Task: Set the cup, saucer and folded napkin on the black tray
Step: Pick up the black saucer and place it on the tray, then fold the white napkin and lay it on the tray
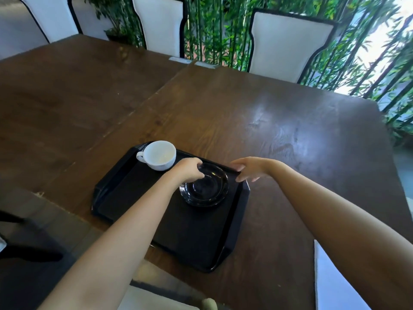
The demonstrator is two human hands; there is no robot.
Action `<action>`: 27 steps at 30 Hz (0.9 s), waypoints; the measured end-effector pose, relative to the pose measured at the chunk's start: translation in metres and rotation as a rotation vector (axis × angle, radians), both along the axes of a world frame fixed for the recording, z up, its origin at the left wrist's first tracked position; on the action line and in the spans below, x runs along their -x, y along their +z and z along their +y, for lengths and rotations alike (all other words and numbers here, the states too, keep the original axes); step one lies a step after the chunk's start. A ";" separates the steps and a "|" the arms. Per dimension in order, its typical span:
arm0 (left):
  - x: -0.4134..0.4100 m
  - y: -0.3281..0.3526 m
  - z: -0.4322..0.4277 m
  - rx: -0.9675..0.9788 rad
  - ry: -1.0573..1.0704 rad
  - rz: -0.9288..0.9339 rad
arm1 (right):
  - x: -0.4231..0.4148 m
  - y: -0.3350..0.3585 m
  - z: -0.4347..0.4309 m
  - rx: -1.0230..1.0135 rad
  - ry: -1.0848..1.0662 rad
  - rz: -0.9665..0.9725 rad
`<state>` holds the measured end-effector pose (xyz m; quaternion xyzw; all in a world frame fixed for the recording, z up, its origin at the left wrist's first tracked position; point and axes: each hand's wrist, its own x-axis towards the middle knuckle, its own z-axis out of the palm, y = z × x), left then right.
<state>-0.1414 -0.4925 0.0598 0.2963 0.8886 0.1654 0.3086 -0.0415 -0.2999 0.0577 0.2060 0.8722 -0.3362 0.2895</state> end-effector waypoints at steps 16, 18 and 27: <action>-0.108 0.058 0.083 -0.013 -0.158 0.051 | -0.128 0.048 0.073 -0.068 -0.084 -0.002; -0.130 0.060 0.093 0.001 -0.167 0.052 | -0.151 0.049 0.083 -0.070 -0.098 0.007; -0.237 0.051 0.144 0.004 -0.213 0.047 | -0.269 0.041 0.136 -0.036 -0.156 0.001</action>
